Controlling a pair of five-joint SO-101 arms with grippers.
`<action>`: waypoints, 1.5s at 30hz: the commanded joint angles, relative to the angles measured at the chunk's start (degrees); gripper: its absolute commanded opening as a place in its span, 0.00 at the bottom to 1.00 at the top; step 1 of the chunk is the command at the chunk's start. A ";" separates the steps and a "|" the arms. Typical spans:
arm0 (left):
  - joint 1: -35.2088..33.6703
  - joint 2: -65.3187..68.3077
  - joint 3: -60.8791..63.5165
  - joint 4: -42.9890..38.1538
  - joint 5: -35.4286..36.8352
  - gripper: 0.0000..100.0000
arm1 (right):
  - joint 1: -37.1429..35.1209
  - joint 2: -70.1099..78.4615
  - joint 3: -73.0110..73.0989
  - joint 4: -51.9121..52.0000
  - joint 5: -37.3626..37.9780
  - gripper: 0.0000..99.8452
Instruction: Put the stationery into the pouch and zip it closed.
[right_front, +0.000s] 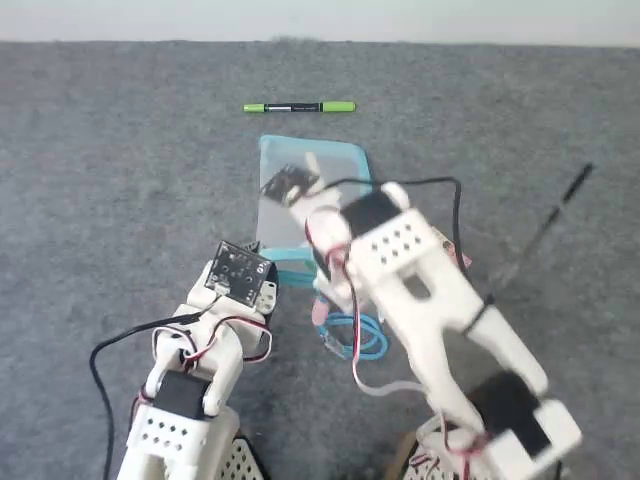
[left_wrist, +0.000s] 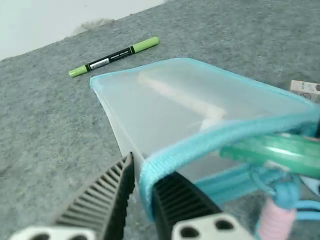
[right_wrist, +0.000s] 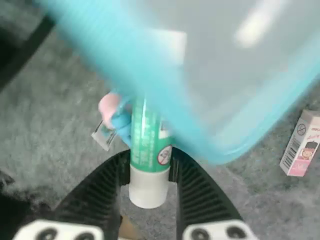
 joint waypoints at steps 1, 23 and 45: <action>0.44 -0.88 -2.24 0.26 -0.35 0.01 | 2.42 4.18 -10.99 2.59 -3.52 0.01; -0.18 -0.88 -2.07 0.18 -0.44 0.01 | 3.82 2.24 -27.52 7.08 -3.78 0.28; -5.19 -0.88 -3.82 2.90 0.00 0.01 | 28.53 -7.16 14.68 -9.63 21.63 0.28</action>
